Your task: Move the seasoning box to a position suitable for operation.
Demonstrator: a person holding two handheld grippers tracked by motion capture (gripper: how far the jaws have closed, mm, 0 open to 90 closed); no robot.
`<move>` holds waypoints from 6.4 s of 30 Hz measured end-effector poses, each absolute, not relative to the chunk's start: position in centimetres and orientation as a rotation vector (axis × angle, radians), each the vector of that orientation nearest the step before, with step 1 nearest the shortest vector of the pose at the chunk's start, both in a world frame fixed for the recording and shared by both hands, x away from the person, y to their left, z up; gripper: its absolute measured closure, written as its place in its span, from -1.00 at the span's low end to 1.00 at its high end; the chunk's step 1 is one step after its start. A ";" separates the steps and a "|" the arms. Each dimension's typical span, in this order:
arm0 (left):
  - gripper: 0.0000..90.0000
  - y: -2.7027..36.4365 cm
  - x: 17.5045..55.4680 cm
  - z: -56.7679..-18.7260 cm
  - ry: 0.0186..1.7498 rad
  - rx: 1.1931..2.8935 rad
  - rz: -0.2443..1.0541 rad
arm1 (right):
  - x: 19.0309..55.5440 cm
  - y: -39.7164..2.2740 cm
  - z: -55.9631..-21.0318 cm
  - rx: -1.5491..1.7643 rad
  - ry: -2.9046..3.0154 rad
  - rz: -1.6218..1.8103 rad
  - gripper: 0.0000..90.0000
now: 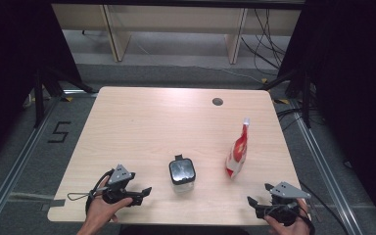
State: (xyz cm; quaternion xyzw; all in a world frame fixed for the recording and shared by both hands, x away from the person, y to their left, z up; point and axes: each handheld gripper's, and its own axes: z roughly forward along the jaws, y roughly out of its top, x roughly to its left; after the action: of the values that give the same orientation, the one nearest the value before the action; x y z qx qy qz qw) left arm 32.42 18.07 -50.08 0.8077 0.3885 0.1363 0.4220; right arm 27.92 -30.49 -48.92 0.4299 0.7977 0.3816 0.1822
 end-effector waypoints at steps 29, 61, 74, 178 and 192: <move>-0.35 17.1 33.0 -48.1 0.952 1.943 0.316 | 27.8 -30.2 -48.9 1.170 2.199 1.089 -0.49; 0.98 9.6 38.8 -43.3 0.680 2.033 0.363 | 27.8 -30.1 -48.9 1.135 2.212 1.065 -0.45; 0.97 7.0 40.8 -43.5 0.654 2.110 0.351 | 27.8 -30.1 -49.0 1.131 2.223 1.063 -0.45; 0.62 14.7 37.8 -49.6 0.597 2.119 0.257 | 27.7 -29.6 -49.1 1.124 2.262 1.060 -0.45; 0.62 14.3 36.1 -49.3 0.561 2.147 0.236 | 27.8 -29.6 -49.1 1.103 2.266 1.060 -0.45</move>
State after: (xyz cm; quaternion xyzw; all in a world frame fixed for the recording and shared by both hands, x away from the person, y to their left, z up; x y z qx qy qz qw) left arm 36.13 14.34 -49.35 0.8642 0.2260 0.0948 0.4395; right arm 27.76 -29.61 -49.09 0.3950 0.8117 0.3796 0.2024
